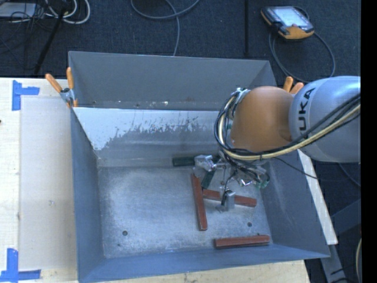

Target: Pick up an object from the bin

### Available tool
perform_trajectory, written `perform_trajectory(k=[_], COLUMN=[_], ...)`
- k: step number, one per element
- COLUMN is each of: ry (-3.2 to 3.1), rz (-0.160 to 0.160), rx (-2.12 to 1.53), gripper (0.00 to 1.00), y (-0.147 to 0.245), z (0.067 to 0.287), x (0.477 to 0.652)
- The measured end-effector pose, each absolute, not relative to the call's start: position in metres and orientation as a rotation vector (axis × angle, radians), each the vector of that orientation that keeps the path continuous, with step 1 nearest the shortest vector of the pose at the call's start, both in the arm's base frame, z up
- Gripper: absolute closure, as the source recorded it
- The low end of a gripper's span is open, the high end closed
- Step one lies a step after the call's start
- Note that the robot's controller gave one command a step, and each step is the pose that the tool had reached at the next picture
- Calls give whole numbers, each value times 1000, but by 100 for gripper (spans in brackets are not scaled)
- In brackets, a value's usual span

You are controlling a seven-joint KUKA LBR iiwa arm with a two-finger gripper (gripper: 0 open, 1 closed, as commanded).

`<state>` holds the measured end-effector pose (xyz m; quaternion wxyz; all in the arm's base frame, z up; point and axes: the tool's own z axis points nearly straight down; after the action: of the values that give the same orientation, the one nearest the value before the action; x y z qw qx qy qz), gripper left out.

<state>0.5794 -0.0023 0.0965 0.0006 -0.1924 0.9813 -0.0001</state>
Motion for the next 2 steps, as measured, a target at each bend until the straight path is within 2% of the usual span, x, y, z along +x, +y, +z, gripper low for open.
perform_trajectory(k=[1, 2], ry=[3079, 3079], rz=[13, 14], rx=[-620, -619], gripper=[100, 100], y=[-41, -41], z=[74, 74], x=[604, 604])
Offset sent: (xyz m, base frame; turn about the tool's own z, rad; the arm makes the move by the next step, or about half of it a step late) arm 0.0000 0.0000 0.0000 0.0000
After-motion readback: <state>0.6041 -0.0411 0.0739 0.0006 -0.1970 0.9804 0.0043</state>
